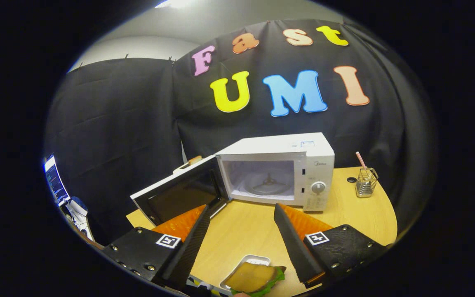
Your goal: Open the microwave, put the food inside, and close the microwave door.
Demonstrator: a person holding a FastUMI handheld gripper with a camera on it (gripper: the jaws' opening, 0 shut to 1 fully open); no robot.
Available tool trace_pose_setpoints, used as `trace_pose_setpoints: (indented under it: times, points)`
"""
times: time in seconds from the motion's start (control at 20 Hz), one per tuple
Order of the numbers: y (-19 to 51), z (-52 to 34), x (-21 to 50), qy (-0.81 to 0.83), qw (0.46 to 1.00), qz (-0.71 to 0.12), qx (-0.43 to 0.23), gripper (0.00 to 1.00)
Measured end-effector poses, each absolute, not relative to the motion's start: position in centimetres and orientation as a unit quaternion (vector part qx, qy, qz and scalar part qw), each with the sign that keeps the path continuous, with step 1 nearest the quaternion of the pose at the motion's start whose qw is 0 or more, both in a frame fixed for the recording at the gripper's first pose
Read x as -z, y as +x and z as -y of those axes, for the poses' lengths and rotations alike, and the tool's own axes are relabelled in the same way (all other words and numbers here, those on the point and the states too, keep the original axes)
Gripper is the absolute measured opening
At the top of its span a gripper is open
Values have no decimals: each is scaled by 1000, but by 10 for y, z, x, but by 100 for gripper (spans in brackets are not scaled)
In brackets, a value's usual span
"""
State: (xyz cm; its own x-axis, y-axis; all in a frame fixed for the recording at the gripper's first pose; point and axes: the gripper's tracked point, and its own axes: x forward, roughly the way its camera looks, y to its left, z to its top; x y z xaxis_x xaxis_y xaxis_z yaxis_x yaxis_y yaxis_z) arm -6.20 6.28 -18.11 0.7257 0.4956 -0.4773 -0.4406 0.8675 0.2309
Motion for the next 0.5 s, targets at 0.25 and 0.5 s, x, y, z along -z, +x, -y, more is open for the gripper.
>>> trace_pose_setpoints:
  times: [0.25,0.5]
  points:
    - [-72,-29,232,25,916,-324,-236,98]
    - [-88,-15,281,38,891,-391,-226,98]
